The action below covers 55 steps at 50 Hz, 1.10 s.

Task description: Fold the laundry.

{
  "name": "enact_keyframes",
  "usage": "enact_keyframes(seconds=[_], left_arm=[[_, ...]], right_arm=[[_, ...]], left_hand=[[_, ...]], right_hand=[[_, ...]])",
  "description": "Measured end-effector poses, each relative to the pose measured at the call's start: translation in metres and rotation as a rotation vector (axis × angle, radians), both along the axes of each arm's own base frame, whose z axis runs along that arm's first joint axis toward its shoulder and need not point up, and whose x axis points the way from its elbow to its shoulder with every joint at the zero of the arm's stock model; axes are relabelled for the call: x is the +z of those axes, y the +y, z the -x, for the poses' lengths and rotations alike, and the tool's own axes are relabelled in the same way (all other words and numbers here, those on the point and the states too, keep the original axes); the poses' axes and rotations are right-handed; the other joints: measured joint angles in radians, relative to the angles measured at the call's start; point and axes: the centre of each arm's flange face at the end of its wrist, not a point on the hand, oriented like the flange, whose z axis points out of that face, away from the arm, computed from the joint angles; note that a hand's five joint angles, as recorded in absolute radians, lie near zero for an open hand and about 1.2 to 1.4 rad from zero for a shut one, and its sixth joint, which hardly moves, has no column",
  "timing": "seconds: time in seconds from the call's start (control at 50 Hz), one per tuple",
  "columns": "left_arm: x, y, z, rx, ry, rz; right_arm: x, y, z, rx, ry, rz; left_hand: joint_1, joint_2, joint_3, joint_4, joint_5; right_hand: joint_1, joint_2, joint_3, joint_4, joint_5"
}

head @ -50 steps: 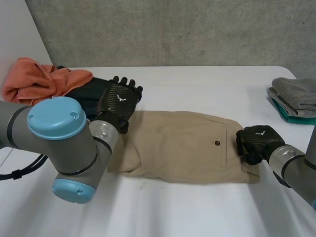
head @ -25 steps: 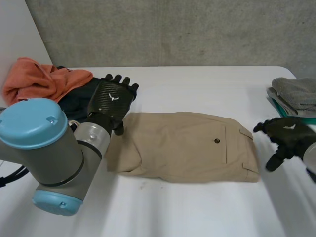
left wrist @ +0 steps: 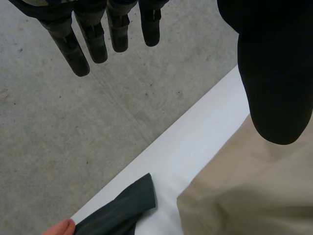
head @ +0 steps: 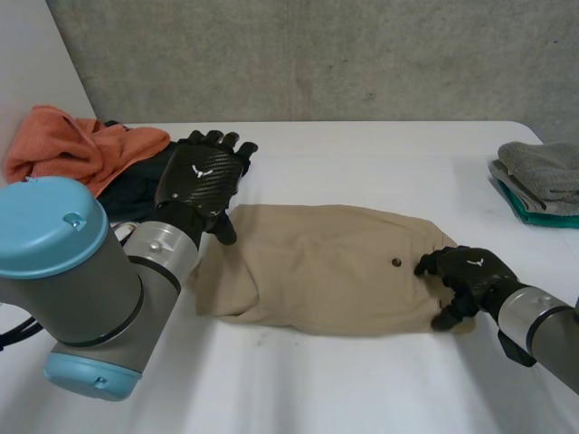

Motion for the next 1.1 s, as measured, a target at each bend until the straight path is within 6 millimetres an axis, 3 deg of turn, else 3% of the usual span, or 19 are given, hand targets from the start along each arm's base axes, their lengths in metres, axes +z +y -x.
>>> enact_keyframes(seconds=[0.02, 0.04, 0.1, 0.26, 0.3, 0.38, 0.44, 0.5, 0.62, 0.64, 0.7, 0.76, 0.8, 0.84, 0.86, 0.88, 0.92, 1.06, 1.1], left_arm=[[-0.001, 0.0, 0.0, 0.0, -0.002, -0.001], [-0.001, 0.0, 0.0, 0.0, -0.003, -0.002], [-0.001, 0.0, 0.0, 0.0, -0.003, -0.002], [0.0, 0.001, 0.0, 0.0, -0.002, 0.001], [0.002, 0.001, -0.001, 0.0, 0.001, 0.005], [0.005, 0.003, -0.003, 0.002, 0.004, 0.01], [0.006, 0.004, -0.005, 0.006, 0.005, 0.011], [0.006, 0.004, -0.007, 0.011, 0.005, 0.009], [0.007, 0.007, -0.01, 0.016, 0.005, 0.007], [0.007, 0.008, -0.011, 0.016, 0.007, 0.008], [0.01, 0.01, -0.012, 0.016, 0.01, 0.013], [0.011, 0.011, -0.013, 0.016, 0.012, 0.016], [0.014, 0.012, -0.014, 0.017, 0.016, 0.022], [0.016, 0.011, -0.014, 0.017, 0.02, 0.028], [0.016, 0.011, -0.014, 0.017, 0.02, 0.029], [0.018, 0.01, -0.014, 0.018, 0.025, 0.037], [0.024, 0.007, -0.013, 0.022, 0.036, 0.056], [0.051, -0.006, -0.006, 0.027, 0.086, 0.131], [0.06, -0.011, 0.003, 0.015, 0.105, 0.157]], right_arm=[[-0.002, -0.002, -0.002, 0.004, 0.002, 0.009], [-0.003, -0.004, -0.003, 0.003, 0.004, 0.021], [-0.003, -0.009, -0.002, -0.014, 0.016, 0.052], [0.018, -0.018, 0.009, -0.076, 0.093, 0.181], [0.034, -0.024, 0.024, -0.096, 0.183, 0.257], [0.046, -0.03, 0.039, -0.09, 0.32, 0.316], [0.057, -0.032, 0.038, -0.045, 0.408, 0.367], [0.073, -0.027, 0.015, 0.055, 0.46, 0.465], [0.096, 0.005, -0.064, 0.329, 0.401, 0.686], [0.094, 0.019, -0.088, 0.436, 0.368, 0.735], [0.075, 0.052, -0.134, 0.671, 0.314, 0.789], [0.06, 0.069, -0.151, 0.78, 0.301, 0.791], [0.035, 0.094, -0.173, 0.929, 0.295, 0.776], [0.028, 0.103, -0.179, 0.975, 0.296, 0.765], [0.027, 0.103, -0.18, 0.979, 0.296, 0.762], [0.026, 0.105, -0.181, 0.982, 0.289, 0.75], [0.031, 0.101, -0.181, 0.944, 0.25, 0.704], [0.073, 0.072, -0.158, 0.677, 0.005, 0.501], [0.095, 0.055, -0.139, 0.513, -0.146, 0.398]], left_hand=[[0.0, 0.0, 0.0, 0.0, 0.0], [0.0, 0.0, 0.0, 0.0, 0.0], [0.0, 0.0, 0.0, 0.0, 0.0], [0.0, 0.0, 0.0, 0.0, 0.0], [0.0, 0.0, 0.0, 0.0, 0.0], [0.0, 0.0, 0.0, 0.0, 0.0], [0.0, 0.0, 0.0, 0.0, 0.0], [0.0, 0.0, 0.0, 0.0, 0.0], [0.0, 0.0, 0.0, 0.0, 0.0], [0.0, 0.0, 0.0, 0.0, 0.0], [0.0, 0.0, 0.0, 0.0, 0.0], [0.0, 0.0, 0.0, 0.0, 0.0], [0.0, 0.0, 0.0, 0.0, 0.0], [0.0, 0.0, 0.0, 0.0, 0.0], [0.0, 0.0, 0.0, 0.0, 0.0], [0.0, 0.0, 0.0, 0.0, 0.0], [0.0, 0.0, 0.0, 0.0, 0.0], [0.0, 0.0, 0.0, 0.0, 0.0], [0.0, 0.0, 0.0, 0.0, 0.0]], right_hand=[[0.231, 0.307, 0.289, 0.275, 0.263], [0.353, 0.467, 0.436, 0.46, 0.429], [0.51, 0.629, 0.594, 0.624, 0.542], [0.557, 0.642, 0.611, 0.644, 0.581], [0.558, 0.642, 0.624, 0.644, 0.602], [0.558, 0.642, 0.633, 0.644, 0.608], [0.573, 0.642, 0.637, 0.644, 0.614], [0.573, 0.642, 0.637, 0.648, 0.614], [0.573, 0.642, 0.64, 0.653, 0.622], [0.573, 0.642, 0.64, 0.653, 0.627], [0.573, 0.642, 0.64, 0.653, 0.631], [0.573, 0.642, 0.64, 0.653, 0.631], [0.492, 0.518, 0.512, 0.52, 0.515], [0.114, 0.121, 0.123, 0.145, 0.134], [0.1, 0.108, 0.11, 0.119, 0.119], [-0.12, -0.099, -0.094, -0.078, -0.096], [-0.312, -0.311, -0.315, -0.306, -0.304], [-0.316, -0.327, -0.338, -0.338, -0.329], [-0.316, -0.327, -0.338, -0.338, -0.329]])
